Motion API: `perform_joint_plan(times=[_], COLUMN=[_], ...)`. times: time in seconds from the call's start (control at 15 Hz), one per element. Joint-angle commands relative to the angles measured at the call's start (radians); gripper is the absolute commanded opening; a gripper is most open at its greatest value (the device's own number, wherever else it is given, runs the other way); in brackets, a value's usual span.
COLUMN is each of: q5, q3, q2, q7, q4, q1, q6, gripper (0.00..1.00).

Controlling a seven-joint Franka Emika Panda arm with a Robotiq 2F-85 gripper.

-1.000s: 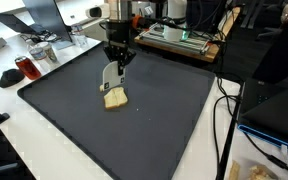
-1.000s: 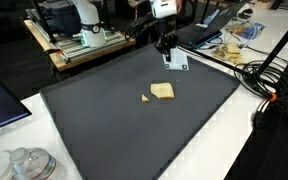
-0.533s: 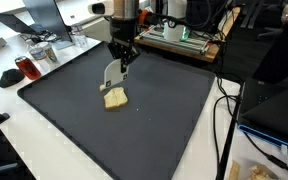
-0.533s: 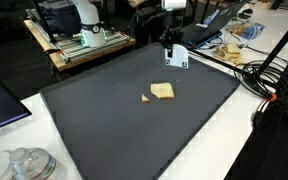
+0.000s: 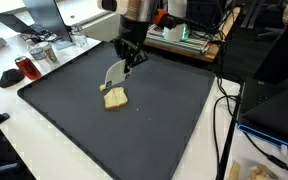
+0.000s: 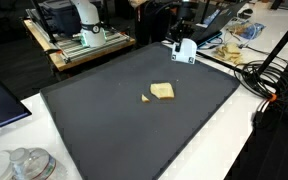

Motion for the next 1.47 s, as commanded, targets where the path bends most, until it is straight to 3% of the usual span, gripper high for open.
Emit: perform_joint_plan(times=[0.0,0.33,0.67,1.0,1.4], q5=[-0.076,-0.068,-0.053,-0.009,0.131], q3=[-0.003,0.003,-0.007,0.008,0.051], q2=[0.094,0.213,0.332,0.431,0.456], q7=[0.149,0.200,0.168,-0.039,-0.411], q4=[0.136,0.295,0.464,0.651,0.718], q1=[0.042,0.068,0.061,0.011,-0.100], q6=[-0.127,-0.282,-0.399,-0.474,-0.365], gripper=[0.01,0.01,0.01,0.01,0.01])
